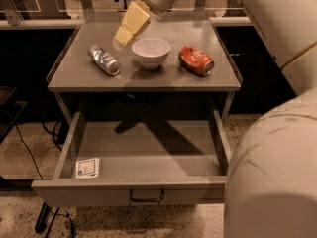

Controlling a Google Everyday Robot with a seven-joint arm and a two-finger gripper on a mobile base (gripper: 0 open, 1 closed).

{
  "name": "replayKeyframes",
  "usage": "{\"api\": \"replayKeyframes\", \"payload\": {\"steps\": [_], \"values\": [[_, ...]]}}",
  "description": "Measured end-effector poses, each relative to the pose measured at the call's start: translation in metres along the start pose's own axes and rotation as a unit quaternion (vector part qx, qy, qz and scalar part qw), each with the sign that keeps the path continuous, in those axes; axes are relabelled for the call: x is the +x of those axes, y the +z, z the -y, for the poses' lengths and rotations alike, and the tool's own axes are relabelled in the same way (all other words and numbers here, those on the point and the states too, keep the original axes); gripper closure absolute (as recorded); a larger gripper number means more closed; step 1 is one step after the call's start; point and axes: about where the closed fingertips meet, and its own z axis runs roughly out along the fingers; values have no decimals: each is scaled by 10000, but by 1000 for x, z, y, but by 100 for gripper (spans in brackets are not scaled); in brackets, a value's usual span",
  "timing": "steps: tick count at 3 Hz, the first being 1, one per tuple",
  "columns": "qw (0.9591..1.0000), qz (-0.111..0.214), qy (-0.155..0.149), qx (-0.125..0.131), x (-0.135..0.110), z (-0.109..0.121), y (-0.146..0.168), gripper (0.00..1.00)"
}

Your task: Place redbull can into top drawer

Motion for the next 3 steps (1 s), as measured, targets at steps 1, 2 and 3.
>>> {"api": "replayKeyframes", "payload": {"steps": [1,2,3], "values": [[10000,59,-24,19,-5,0,-2,0],[9996,196,-198,-76,-28,-5,7,0],[9986,206,-386,-301,-59,-10,29,0]]}}
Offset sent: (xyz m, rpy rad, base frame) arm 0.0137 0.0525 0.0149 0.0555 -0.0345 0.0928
